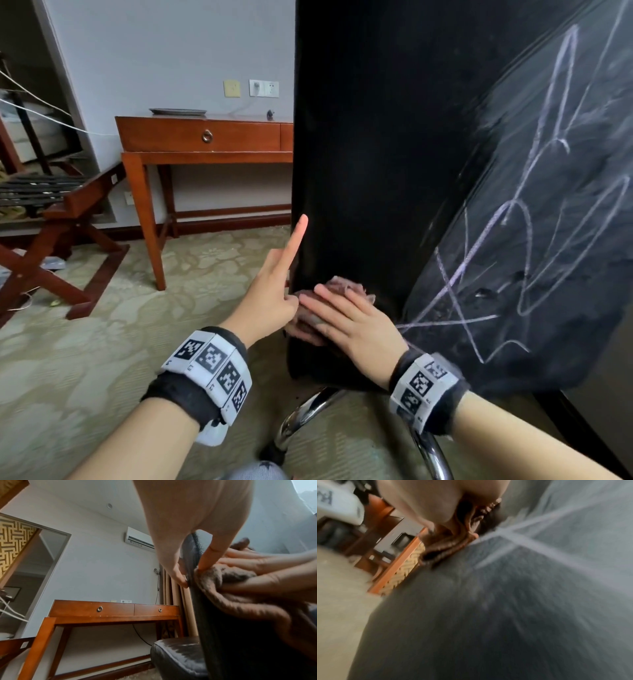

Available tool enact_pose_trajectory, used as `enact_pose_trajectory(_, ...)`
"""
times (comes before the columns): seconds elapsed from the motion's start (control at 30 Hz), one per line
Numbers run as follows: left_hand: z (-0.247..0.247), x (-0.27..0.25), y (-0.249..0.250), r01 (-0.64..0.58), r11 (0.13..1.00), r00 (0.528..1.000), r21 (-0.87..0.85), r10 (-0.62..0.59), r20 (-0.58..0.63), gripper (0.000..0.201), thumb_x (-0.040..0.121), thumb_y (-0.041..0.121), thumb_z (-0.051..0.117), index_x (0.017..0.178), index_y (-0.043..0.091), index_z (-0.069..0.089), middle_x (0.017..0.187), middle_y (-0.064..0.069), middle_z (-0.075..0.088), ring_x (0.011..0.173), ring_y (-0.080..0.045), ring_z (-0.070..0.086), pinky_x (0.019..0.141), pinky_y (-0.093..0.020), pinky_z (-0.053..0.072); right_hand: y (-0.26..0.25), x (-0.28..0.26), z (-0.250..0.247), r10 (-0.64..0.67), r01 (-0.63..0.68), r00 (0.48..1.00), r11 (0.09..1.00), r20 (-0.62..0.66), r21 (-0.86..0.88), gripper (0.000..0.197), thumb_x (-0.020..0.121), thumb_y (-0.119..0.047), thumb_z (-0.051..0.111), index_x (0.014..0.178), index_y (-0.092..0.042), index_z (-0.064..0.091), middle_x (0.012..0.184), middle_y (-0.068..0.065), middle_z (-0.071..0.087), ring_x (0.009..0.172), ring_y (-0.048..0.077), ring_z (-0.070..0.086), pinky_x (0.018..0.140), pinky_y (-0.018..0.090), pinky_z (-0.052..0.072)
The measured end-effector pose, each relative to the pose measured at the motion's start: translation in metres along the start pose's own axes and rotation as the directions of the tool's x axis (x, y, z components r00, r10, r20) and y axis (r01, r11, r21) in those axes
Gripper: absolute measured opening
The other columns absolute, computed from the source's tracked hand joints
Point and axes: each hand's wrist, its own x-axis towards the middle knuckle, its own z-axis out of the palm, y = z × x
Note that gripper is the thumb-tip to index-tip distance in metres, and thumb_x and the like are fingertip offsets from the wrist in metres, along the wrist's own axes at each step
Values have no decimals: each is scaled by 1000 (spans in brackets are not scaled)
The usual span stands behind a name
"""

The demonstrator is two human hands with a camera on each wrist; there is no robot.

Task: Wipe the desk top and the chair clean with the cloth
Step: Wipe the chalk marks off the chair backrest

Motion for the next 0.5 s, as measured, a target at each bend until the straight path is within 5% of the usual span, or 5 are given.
enact_pose_trajectory(0.07,2,-1,1,2,1000,1000,16,-2,-23,113,84,-12,49,131,70,-12,124,21,26,92,-21,59,73,-37,55,-26,-32,30,-78,78,991,997,106,3,47,93,-26,33,139,-22,38,154,-2,22,145,22,2,118,37,0)
enact_pose_trajectory(0.17,5,-1,-9,21,999,999,34,-19,-40,111,87,-7,53,132,67,-16,129,14,33,99,-28,59,78,-38,56,-61,-75,62,-198,209,914,978,353,6,45,89,-27,34,131,-29,53,148,-10,35,144,21,3,118,35,-8)
enact_pose_trajectory(0.3,12,-8,-27,95,989,995,114,-90,-47,119,82,20,72,130,62,-28,132,8,39,96,-18,61,78,-23,52,-21,-62,33,-117,122,988,992,104,-42,44,93,-25,33,134,-24,49,148,-5,35,145,18,8,118,35,5)
enact_pose_trajectory(0.4,28,-20,-32,171,972,983,162,-158,-88,126,74,30,79,130,62,-30,143,1,31,110,-14,52,90,-29,47,26,-40,-13,91,-91,996,996,18,-3,48,91,-26,34,139,-23,38,152,-2,27,140,21,21,116,36,9)
enact_pose_trajectory(0.5,43,-29,-27,163,935,986,314,-150,-66,123,75,37,76,126,64,-32,149,-2,20,119,-25,49,95,-38,47,19,-54,-3,99,-98,995,995,29,-14,53,87,-26,36,139,-24,34,156,-2,16,144,24,10,116,38,2)
